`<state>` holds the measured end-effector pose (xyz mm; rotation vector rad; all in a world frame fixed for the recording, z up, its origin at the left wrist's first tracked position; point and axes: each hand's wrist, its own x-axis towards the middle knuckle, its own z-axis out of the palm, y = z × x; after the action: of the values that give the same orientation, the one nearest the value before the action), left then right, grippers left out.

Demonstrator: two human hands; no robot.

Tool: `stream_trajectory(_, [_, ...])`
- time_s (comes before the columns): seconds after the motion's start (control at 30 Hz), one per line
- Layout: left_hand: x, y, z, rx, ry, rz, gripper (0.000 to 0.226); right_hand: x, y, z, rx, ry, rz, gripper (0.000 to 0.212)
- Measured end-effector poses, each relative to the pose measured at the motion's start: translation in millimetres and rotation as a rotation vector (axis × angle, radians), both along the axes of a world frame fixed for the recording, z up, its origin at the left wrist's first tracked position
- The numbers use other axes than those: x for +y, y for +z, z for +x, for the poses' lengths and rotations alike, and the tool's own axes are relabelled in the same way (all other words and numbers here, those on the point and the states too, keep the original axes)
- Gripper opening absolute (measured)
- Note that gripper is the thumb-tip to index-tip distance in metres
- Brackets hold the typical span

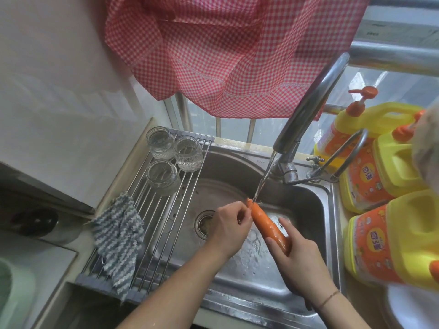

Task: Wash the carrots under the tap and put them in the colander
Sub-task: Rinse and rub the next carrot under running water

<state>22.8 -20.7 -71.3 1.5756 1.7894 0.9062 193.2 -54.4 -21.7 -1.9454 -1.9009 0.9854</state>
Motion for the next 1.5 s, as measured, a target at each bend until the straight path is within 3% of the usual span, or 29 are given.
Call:
stream_trajectory(0.07, [1.0,0.7,-1.2,-0.09,0.085,-0.047,0.023,-0.3,-0.3,2.0,0.057,-0.022,-0.037,0.06])
stream_trajectory(0.17, [5.8,4.1,-0.3,-0.432,0.215,-0.181,0.023,-2.6,0.5,4.3,0.107,-0.021,-0.051,0.059])
stream_trajectory(0.27, [4.9,13.6,4.9,-0.73,0.211,-0.316,0.022,-5.5,-0.8,5.4,0.123,-0.002,-0.053,0.055])
stream_trajectory(0.4, [2.3,21.7,15.4,-1.051,0.239,-0.372,0.025,-10.6,-5.0,4.7,0.17,0.022,-0.027,0.03])
stream_trajectory(0.63, [17.6,19.7,31.4,-1.153,0.488,-0.398,0.034,-15.4,-8.5,3.0,0.149,0.066,0.044,0.02])
stream_trajectory(0.77, [15.0,19.8,26.5,-1.353,0.349,-0.419,0.027,-10.7,-10.9,8.1,0.244,-0.007,0.031,0.014])
stream_trajectory(0.93, [9.9,18.2,18.1,-1.536,0.191,-0.454,0.021,-7.9,-10.5,13.4,0.205,0.023,0.054,0.02])
stream_trajectory(1.1, [11.0,16.1,23.8,-1.526,0.227,-0.515,0.02,-8.8,-10.9,12.6,0.091,0.076,0.142,0.029])
stream_trajectory(1.2, [15.0,13.1,34.7,-1.55,0.375,-0.524,0.023,-10.0,-14.3,9.3,-0.019,0.143,0.155,0.034])
stream_trajectory(1.37, [23.8,15.1,39.6,-1.524,0.573,-0.517,0.044,-9.6,-9.7,1.6,-0.075,0.217,0.106,0.031])
stream_trajectory(1.43, [24.8,17.1,37.5,-1.542,0.562,-0.522,0.048,-7.2,-4.9,0.2,-0.053,0.226,0.056,0.024])
stream_trajectory(1.5, [24.0,20.4,35.7,-1.594,0.521,-0.507,0.049,-0.9,-4.7,0.5,0.093,0.169,-0.042,0.01])
